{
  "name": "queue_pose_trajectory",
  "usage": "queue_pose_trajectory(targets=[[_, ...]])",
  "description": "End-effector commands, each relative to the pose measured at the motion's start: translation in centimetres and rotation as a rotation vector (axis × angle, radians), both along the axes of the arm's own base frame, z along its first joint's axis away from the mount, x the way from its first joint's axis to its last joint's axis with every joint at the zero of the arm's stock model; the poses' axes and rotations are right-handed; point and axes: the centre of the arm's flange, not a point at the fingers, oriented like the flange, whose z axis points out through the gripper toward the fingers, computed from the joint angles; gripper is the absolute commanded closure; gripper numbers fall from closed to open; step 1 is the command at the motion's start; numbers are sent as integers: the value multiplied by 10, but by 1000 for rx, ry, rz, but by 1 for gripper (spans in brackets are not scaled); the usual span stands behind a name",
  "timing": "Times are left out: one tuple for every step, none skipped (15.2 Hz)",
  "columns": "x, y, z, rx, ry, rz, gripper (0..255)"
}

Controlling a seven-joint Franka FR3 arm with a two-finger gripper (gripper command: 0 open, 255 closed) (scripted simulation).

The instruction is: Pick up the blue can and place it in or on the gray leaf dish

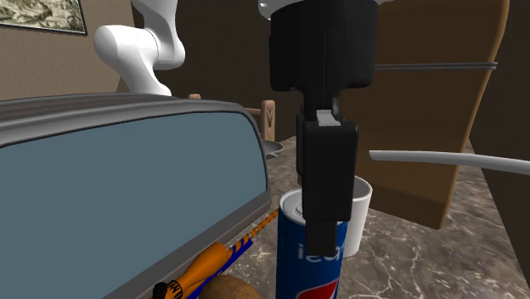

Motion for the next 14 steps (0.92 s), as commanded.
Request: queue_pose_trajectory(targets=[[0,0,0,-1,1,-1,255],[-1,0,0,-1,1,-1,255],[-1,0,5,-1,1,-1,255],[-1,0,10,-1,1,-1,255],[-1,0,15,-1,1,-1,255],[-1,0,21,-1,1,-1,255],[-1,0,26,-1,1,-1,255],[-1,0,31,-1,1,-1,255],[-1,0,37,-1,1,-1,255],[-1,0,42,-1,1,-1,255],[-1,0,47,-1,1,-1,255],[-1,0,52,-1,1,-1,255],[-1,0,58,-1,1,-1,255],[-1,0,63,-1,1,-1,255]])
